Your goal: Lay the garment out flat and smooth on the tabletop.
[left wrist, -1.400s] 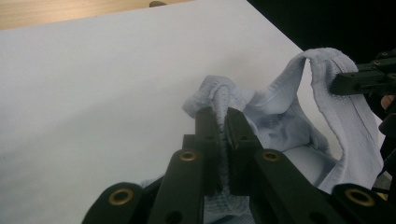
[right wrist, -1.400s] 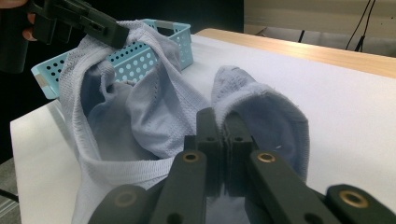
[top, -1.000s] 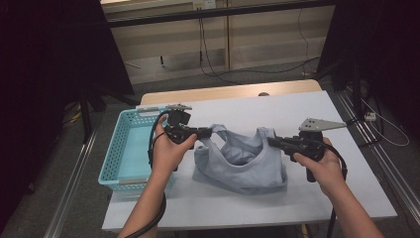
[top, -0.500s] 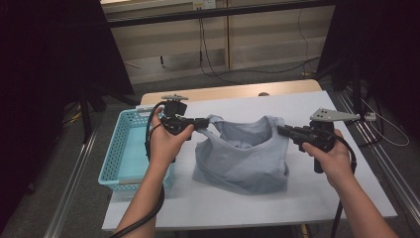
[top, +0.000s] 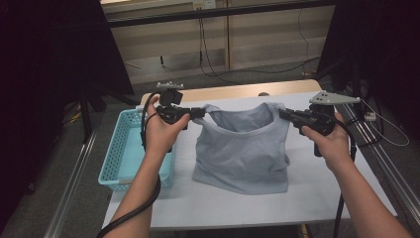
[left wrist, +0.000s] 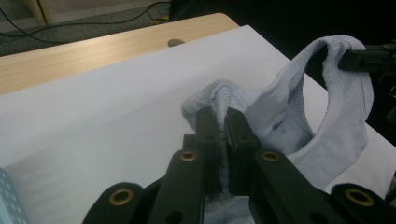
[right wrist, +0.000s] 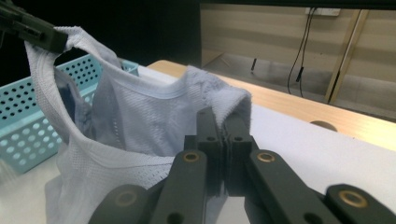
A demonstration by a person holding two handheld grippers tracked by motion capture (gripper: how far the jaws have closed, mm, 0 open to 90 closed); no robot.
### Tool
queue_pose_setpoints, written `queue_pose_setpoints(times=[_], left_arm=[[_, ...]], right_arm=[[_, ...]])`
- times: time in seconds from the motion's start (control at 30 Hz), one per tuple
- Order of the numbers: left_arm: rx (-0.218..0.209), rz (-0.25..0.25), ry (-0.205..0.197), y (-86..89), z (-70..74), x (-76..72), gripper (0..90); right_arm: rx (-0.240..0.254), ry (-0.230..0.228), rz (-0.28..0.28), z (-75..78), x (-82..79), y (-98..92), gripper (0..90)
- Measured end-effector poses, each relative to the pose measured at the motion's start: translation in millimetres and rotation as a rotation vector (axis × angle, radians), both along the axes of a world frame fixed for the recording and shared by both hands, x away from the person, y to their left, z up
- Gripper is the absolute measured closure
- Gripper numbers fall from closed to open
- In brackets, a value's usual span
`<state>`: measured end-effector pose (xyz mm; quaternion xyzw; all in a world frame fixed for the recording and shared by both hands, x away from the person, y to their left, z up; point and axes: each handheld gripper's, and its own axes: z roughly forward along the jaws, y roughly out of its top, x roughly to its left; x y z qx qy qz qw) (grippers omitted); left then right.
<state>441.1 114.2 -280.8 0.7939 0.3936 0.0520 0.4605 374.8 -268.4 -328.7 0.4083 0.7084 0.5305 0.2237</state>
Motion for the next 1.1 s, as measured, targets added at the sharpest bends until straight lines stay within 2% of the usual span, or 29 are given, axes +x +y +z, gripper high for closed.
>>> queue_pose_setpoints(times=[0.13,0.2,0.43,0.5,0.6,0.67,0.7,0.73,0.77,0.83,0.87,0.93,1.03,1.1], left_arm=[[0.009,-0.008,-0.01,-3.0,7.7,6.9,86.2],[-0.013,-0.008,-0.012,-4.8,11.2,10.1,86.2],[-0.029,-0.019,-0.027,-8.3,21.8,21.1,86.2],[-0.02,-0.023,-0.031,-8.6,24.7,22.9,86.2],[-0.018,-0.004,-0.049,-8.2,28.0,28.6,86.2],[-0.015,0.005,-0.065,-9.0,27.3,35.8,86.2],[-0.004,0.016,-0.074,-9.5,25.4,39.1,85.5],[-0.006,0.027,-0.075,-9.7,22.9,41.8,80.4],[-0.017,0.035,-0.08,-8.5,20.2,43.6,68.7],[-0.017,0.059,-0.092,-5.4,15.3,42.9,54.3],[-0.01,0.076,-0.096,-4.1,12.3,41.6,46.5],[0.013,0.065,-0.102,-2.1,5.9,37.7,33.4],[0.02,0.048,-0.087,-2.4,-5.0,28.1,28.5],[0.028,0.035,-0.074,-4.5,-13.3,21.3,25.5]], right_arm=[[0.002,-0.01,-0.012,7.3,5.3,-1.0,88.6],[-0.009,-0.019,-0.016,12.5,7.9,0.0,88.6],[-0.043,-0.035,-0.032,25.4,25.4,1.1,88.7],[-0.083,-0.042,-0.052,28.3,34.3,2.1,88.8],[-0.109,-0.07,-0.095,37.1,49.4,3.9,88.9],[-0.102,-0.099,-0.137,43.6,60.8,4.2,87.7],[-0.088,-0.098,-0.159,44.7,66.0,4.2,76.2],[-0.074,-0.092,-0.195,44.1,70.5,4.6,53.5],[-0.068,-0.085,-0.231,43.0,73.4,5.1,37.3],[-0.088,-0.068,-0.279,39.2,72.5,3.3,31.2],[-0.081,-0.068,-0.284,36.6,70.3,2.4,23.6],[-0.092,-0.079,-0.287,32.2,63.1,0.3,22.3],[-0.065,-0.066,-0.245,23.5,49.9,-1.9,18.8],[-0.065,-0.052,-0.211,15.9,40.7,-0.7,19.2]])
